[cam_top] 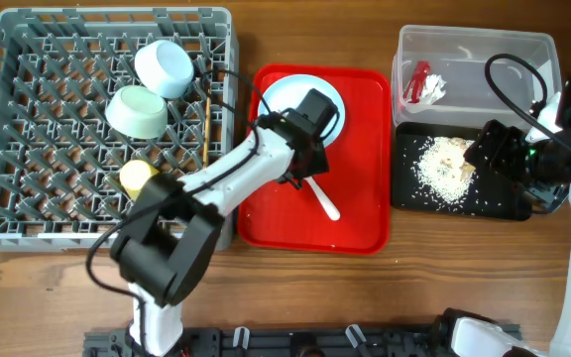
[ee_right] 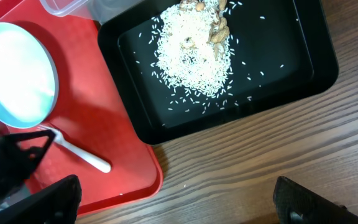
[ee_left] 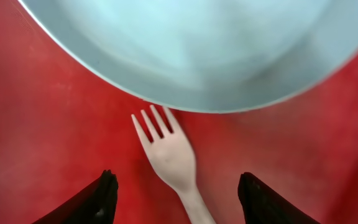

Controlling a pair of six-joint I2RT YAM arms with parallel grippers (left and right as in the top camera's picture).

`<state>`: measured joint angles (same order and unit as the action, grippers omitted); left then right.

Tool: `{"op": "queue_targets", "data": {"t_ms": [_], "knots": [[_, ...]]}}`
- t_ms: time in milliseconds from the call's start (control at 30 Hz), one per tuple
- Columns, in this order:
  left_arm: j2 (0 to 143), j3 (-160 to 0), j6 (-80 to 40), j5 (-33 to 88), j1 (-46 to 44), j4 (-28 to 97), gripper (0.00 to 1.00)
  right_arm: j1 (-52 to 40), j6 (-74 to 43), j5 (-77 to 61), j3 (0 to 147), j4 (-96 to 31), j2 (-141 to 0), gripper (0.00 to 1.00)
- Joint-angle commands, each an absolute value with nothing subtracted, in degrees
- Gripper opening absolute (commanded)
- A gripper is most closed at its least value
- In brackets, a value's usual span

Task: Sort waste into correct bins and load items into the dishwasher rack
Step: 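Grasp the white fork on the red tray with the left gripper, then place the white fork into the dish rack with the left gripper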

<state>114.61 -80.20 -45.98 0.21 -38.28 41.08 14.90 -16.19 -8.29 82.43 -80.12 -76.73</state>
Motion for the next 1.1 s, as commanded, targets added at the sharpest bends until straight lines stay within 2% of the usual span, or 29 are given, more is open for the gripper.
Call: {"op": "queue_targets", "data": {"t_ms": [0, 100, 200, 300, 467, 600, 800, 1067], "knots": [[117.7, -80.6, -48.5, -1.6, -39.7, 40.6, 0.61, 15.1, -15.1, -7.8, 83.1, -80.1, -77.2, 1.0], [119.0, -80.6, -48.5, -3.4, -41.0, 40.8, 0.61, 15.1, -15.1, -7.8, 83.1, -80.1, -77.2, 1.0], [120.1, -80.6, -48.5, -3.3, -42.0, 41.2, 0.53, 15.1, -15.1, -7.8, 83.1, -80.1, -77.2, 1.0], [120.8, -80.6, -48.5, -3.3, -43.3, 41.6, 0.36, 15.1, -15.2, -7.8, 83.1, -80.1, -77.2, 1.0], [121.1, -80.6, -48.5, -3.3, -44.7, 41.6, 0.17, 15.1, -15.1, -7.8, 83.1, -80.2, -77.2, 1.0], [121.2, -80.6, -48.5, -3.3, -44.8, 41.6, 0.15, 15.1, -15.1, -7.8, 83.1, -80.2, -77.2, 1.0], [121.2, -80.6, -48.5, -3.3, -44.8, 42.4, 0.05, 15.1, -15.2, -7.8, 83.1, -80.2, -77.2, 1.0], [121.1, -80.6, -48.4, -3.3, -44.8, 44.0, 0.04, 15.1, -15.1, -7.8, 83.1, -80.3, -77.2, 1.0]]}}
